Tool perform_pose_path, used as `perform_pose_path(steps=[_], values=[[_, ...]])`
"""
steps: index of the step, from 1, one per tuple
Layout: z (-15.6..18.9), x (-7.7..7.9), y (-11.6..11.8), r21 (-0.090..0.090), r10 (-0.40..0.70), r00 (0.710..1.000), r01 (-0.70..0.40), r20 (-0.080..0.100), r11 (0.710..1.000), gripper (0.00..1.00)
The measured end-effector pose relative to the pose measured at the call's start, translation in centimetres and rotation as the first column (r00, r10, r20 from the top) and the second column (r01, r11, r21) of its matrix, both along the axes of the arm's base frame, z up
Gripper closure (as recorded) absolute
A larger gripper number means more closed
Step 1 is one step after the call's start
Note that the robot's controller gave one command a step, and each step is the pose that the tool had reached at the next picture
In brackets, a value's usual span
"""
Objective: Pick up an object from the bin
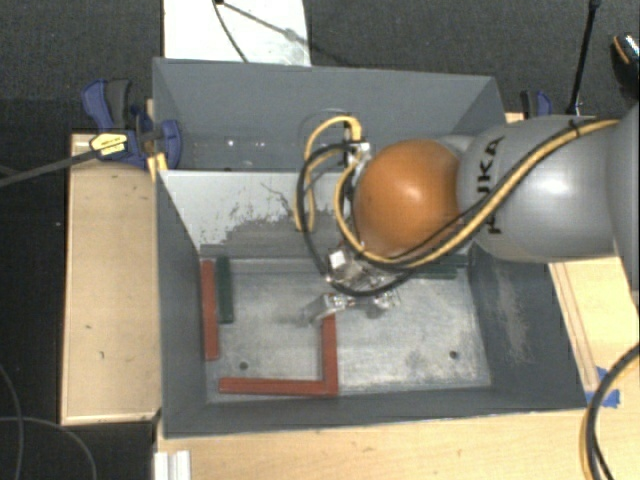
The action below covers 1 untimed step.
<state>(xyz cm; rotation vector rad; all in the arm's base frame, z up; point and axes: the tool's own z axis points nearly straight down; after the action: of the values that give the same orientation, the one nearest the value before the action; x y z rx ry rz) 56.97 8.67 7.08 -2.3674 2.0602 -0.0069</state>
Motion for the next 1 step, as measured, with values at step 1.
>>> perform_pose_path(steps=[1], values=[[-0.02,-0.27,0.45,0.002,0.005,1.0,-0.005,-0.005,1.0,1.0]])
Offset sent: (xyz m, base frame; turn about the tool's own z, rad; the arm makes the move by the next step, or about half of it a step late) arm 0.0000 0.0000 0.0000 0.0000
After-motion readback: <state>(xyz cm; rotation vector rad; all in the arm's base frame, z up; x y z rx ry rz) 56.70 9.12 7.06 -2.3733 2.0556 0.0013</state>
